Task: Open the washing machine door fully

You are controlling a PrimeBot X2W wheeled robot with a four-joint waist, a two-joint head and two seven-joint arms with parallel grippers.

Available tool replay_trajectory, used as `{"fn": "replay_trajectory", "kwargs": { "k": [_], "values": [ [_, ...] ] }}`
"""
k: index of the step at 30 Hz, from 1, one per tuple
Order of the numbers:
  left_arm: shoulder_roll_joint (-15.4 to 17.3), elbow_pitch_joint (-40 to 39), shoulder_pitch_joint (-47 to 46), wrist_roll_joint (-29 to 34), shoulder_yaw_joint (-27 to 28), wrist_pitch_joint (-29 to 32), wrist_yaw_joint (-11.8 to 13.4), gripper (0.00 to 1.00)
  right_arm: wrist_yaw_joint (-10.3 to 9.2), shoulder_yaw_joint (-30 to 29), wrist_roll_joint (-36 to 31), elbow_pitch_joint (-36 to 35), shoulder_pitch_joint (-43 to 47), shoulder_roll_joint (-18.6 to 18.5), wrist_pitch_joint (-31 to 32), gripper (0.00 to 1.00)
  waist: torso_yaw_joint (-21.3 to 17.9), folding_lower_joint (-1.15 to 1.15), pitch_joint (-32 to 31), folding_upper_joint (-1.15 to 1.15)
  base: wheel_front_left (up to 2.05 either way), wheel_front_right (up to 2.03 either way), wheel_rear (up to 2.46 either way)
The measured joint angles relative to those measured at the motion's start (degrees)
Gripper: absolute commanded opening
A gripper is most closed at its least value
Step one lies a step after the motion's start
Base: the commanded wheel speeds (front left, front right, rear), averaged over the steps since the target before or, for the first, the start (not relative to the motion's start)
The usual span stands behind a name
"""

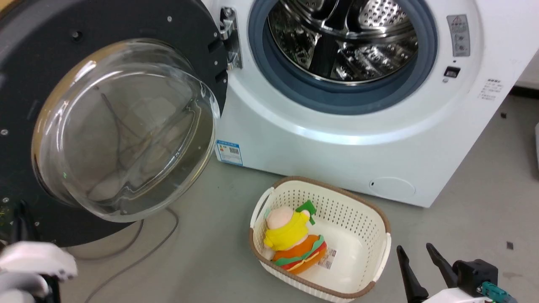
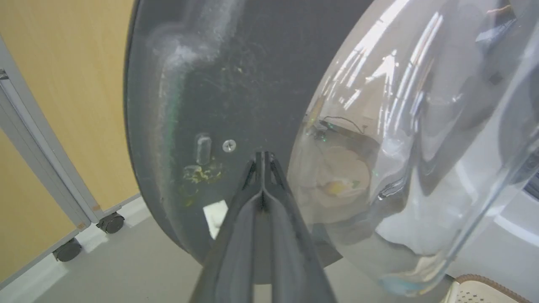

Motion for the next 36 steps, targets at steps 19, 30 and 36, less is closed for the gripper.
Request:
{"fn": "replay_trajectory", "kwargs": {
  "k": [19, 30, 36],
  "values": [
    [-11.99, -21.05, 21.7, 5.83, -8.02, 0.57, 2.76, 1.0, 0.0, 0.48, 0.67, 0.14, 1.37, 0.01, -2.4, 1.0, -0.29, 0.0, -5.53, 0.0, 0.0, 0.0, 0.0],
    [-13.02, -26.26, 21.58, 8.93, -16.71, 3.09, 0.23, 1.0, 0.0, -0.29, -1.23, -2.55, 1.37, 0.01, -2.35, 1.0, -5.04, 0.0, -6.06, 0.0, 0.0, 0.0, 0.0],
    [-12.88, -25.31, 19.52, 10.07, -19.13, 3.87, -0.88, 1.0, 0.0, -1.67, -2.63, -4.77, 1.43, 0.01, -0.88, 1.0, -9.09, 0.0, -6.3, 0.0, 0.0, 0.0, 0.0]
  ]
}}
